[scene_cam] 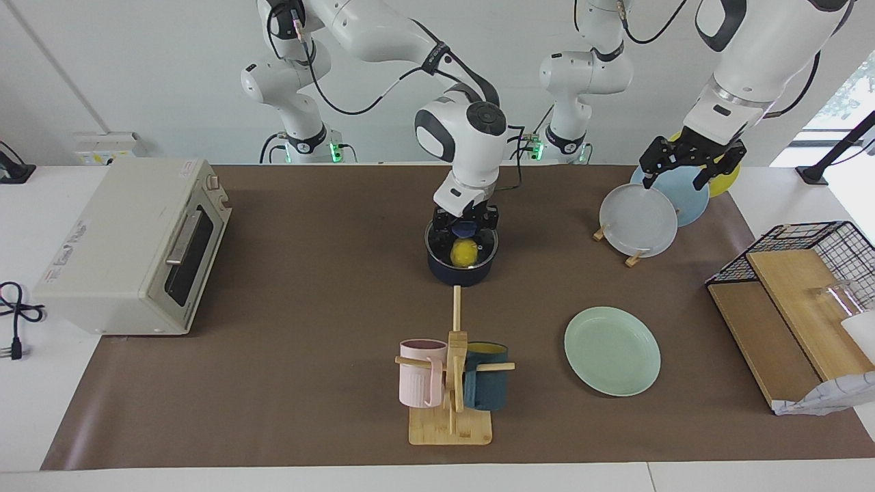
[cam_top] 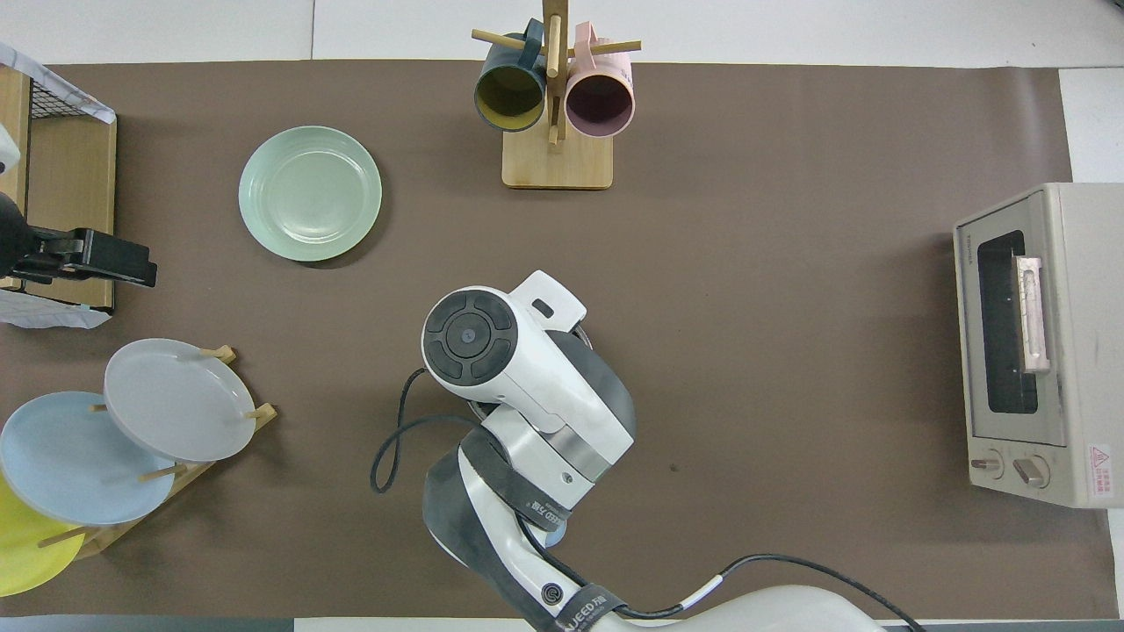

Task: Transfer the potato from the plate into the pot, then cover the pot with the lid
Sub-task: 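Lower the glass lid onto the pot and open the right gripper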

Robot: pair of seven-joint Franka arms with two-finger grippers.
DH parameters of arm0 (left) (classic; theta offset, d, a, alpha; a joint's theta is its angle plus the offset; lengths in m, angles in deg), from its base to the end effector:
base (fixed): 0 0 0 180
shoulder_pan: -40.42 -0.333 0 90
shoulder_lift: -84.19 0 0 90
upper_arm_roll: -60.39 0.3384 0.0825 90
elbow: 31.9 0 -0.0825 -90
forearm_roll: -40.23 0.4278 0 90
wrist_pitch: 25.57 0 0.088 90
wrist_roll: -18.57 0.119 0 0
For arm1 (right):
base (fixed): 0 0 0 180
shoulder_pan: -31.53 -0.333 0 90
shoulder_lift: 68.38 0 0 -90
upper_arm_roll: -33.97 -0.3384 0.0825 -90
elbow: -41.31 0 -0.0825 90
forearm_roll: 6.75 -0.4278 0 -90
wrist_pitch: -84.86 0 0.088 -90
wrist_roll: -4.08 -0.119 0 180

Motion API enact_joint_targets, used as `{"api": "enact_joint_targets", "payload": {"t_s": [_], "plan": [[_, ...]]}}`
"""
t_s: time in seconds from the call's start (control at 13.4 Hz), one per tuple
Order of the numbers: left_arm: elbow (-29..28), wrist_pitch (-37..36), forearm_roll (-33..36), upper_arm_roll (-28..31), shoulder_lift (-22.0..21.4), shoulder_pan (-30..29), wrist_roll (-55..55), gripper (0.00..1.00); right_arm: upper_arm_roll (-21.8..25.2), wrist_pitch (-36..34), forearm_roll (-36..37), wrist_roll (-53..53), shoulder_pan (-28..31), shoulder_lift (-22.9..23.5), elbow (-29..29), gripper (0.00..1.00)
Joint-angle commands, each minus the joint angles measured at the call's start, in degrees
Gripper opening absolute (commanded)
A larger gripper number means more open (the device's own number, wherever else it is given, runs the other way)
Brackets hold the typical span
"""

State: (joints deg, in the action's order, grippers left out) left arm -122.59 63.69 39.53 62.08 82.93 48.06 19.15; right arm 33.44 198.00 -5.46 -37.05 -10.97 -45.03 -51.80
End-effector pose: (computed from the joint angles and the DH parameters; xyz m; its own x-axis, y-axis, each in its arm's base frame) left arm 0.5863 -0.0624 0.6406 0.9935 -0.1139 -0.0028 -0.1138 -0.9934 0.0129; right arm 0.5210 0.4832 0.3704 0.9986 0.0411 -0.0328 0.0427 -0.9978 0.0505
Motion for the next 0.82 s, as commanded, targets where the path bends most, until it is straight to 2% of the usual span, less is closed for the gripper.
{"api": "enact_joint_targets", "payload": {"t_s": [0.0, 0.07, 0.15, 0.37, 0.45, 0.52, 0.6, 0.75], "plan": [[0.3, 0.7, 1.1, -0.6, 0.0, -1.1, -0.2, 1.00, -0.5, 1.1, -0.3, -1.6, 0.3, -1.7, -2.8, 0.00], [0.2, 0.6, 1.1, -0.6, -0.3, -1.1, -0.1, 1.00, -0.5, 1.8, -0.4, -1.4, 0.5, -1.7, -2.9, 0.00], [0.0, 0.4, 1.1, -0.6, -0.5, -1.1, -0.1, 1.00, -0.5, 2.4, -0.4, -1.3, 0.6, -1.8, -3.6, 0.05], [-0.2, -0.2, 1.2, -0.5, -1.2, -1.1, -0.1, 1.00, -0.5, 3.8, -0.4, -1.3, 0.6, -2.3, -4.8, 0.39], [-0.4, -0.1, 1.2, -0.5, -1.5, -1.1, -0.1, 1.00, -0.5, 3.8, -0.4, -1.3, 0.6, -2.3, -4.8, 0.59], [-0.6, -0.4, 1.2, -0.5, -1.8, -1.1, -0.1, 1.00, -0.5, 3.8, -0.4, -1.2, 0.6, -2.3, -4.8, 0.94], [-0.8, -1.3, 1.2, -0.5, -2.2, -1.1, -0.1, 1.00, -0.5, 3.9, -0.4, -1.2, 0.5, -2.3, -4.8, 1.00], [-0.8, -2.3, 1.2, -0.4, -2.7, -1.1, -0.1, 1.00, -0.5, 3.9, -0.4, -1.4, 0.5, -2.3, -4.8, 1.00]]}}
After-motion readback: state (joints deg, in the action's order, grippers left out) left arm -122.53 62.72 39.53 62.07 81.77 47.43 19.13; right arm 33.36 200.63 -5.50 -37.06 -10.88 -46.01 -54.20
